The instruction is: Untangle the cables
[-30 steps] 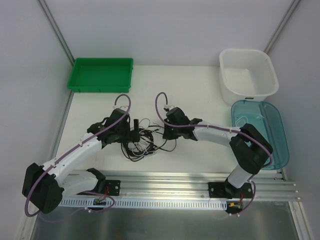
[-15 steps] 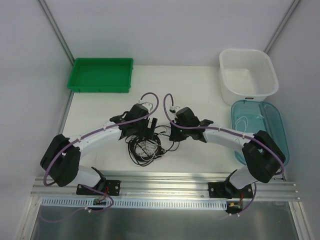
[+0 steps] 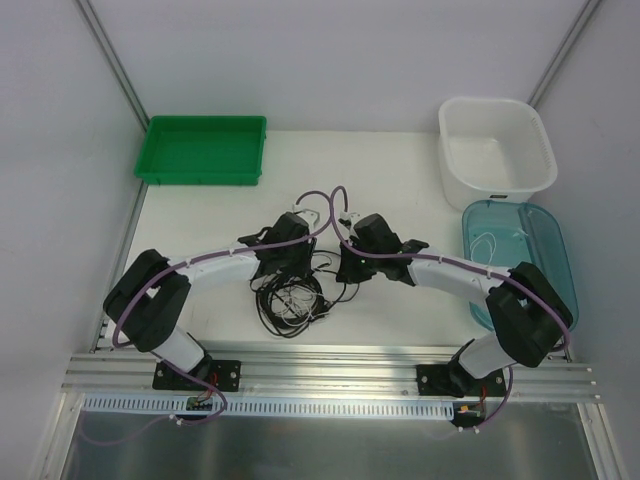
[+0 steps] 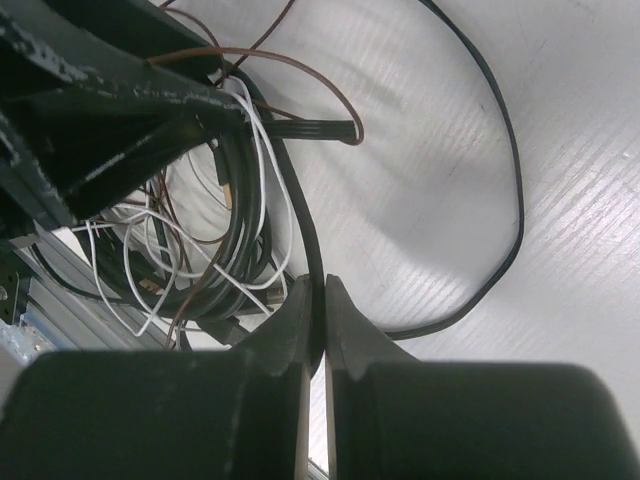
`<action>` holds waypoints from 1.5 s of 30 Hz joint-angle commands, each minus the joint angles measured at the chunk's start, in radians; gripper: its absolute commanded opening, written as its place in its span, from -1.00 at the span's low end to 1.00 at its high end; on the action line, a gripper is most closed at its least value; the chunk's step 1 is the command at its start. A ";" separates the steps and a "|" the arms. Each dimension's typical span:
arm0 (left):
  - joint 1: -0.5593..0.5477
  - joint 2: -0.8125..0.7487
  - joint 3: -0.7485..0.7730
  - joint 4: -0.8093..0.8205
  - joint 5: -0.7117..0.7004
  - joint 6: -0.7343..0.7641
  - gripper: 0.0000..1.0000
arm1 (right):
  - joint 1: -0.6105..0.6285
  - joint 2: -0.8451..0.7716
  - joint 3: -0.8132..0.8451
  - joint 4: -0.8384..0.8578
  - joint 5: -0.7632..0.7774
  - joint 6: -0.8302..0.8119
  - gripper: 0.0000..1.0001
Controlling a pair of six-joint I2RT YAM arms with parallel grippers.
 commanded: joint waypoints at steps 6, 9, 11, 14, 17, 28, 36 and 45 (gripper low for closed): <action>-0.016 -0.135 -0.077 0.057 -0.102 -0.073 -1.00 | -0.011 -0.059 -0.040 0.036 -0.005 0.012 -0.99; -0.014 -0.264 -0.134 0.056 -0.170 -0.111 -1.00 | -0.040 -0.064 -0.057 0.033 0.003 0.021 -0.99; -0.014 -0.365 -0.158 0.056 -0.199 -0.140 -1.00 | -0.049 -0.072 -0.068 0.030 0.007 0.024 -0.99; -0.014 -0.498 -0.207 0.046 -0.248 -0.189 -1.00 | -0.071 -0.084 -0.089 0.021 0.027 0.034 -0.99; -0.011 -0.620 -0.256 0.026 -0.294 -0.237 -1.00 | -0.094 -0.087 -0.097 0.003 0.053 0.043 -0.99; -0.008 -0.657 -0.272 -0.040 -0.198 -0.346 -1.00 | 0.041 -0.229 -0.028 -0.095 0.156 -0.049 -0.13; -0.008 -0.609 -0.162 -0.134 -0.189 -0.485 -1.00 | 0.162 -0.423 -0.072 0.085 0.146 -0.137 -0.02; -0.008 -0.618 0.013 -0.238 -0.189 -0.514 -1.00 | 0.262 -0.366 -0.065 0.329 0.112 -0.189 0.01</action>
